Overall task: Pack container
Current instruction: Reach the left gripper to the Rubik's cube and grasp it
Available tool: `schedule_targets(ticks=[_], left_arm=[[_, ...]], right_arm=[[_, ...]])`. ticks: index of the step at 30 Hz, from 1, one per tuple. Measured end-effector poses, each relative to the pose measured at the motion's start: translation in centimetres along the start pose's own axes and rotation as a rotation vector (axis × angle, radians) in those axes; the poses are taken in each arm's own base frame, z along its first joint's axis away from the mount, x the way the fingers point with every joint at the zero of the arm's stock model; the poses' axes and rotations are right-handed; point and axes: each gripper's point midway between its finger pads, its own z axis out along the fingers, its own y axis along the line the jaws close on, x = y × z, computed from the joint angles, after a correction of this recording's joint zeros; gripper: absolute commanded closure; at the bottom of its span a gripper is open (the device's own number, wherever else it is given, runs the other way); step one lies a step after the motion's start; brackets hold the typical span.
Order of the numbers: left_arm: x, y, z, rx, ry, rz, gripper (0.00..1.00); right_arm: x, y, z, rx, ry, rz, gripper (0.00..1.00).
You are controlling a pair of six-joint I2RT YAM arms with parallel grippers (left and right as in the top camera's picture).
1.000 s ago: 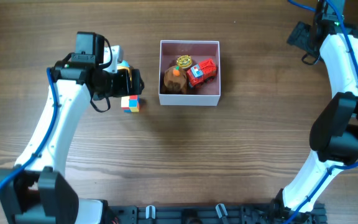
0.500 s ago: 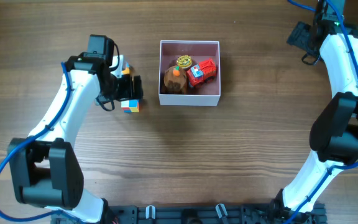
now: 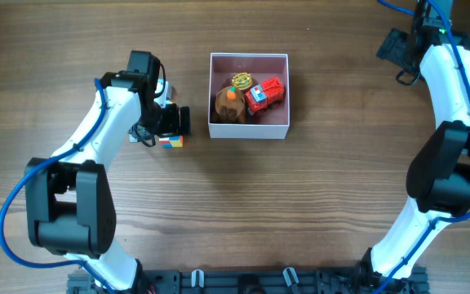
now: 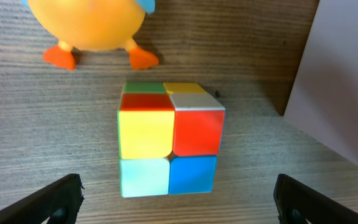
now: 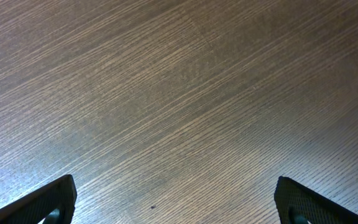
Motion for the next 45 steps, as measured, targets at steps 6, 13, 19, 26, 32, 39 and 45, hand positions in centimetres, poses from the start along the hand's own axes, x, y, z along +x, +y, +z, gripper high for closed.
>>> schedule_targets(ticks=[6,13,19,26,32,39,45], left_arm=[[-0.7,0.4,0.1,-0.023,-0.028,0.003,0.00],[-0.7,0.7,0.1,-0.041,-0.031,0.020,0.00],[-0.9,1.4,0.0,-0.086,-0.039,0.030,0.00],[-1.0,0.9,0.6,-0.090,-0.036,0.049,0.00],[0.0,0.1,2.9,-0.140,0.022,0.099,0.00],[-0.1,0.5,2.9,-0.163,0.018,0.100,0.10],[-0.1,0.6,2.9,-0.170,0.016,0.095,0.50]], right_arm=[[0.0,0.0,0.0,0.000,0.000,0.000,0.00],[0.0,0.0,0.0,0.000,0.000,0.000,0.00],[0.0,0.0,0.0,0.000,0.000,0.000,0.00],[0.0,0.0,0.0,0.000,0.000,0.000,0.00],[0.0,0.0,0.0,0.000,0.000,0.000,0.00],[0.0,0.0,0.0,0.000,0.000,0.000,0.00],[0.0,0.0,0.0,0.000,0.000,0.000,0.00]])
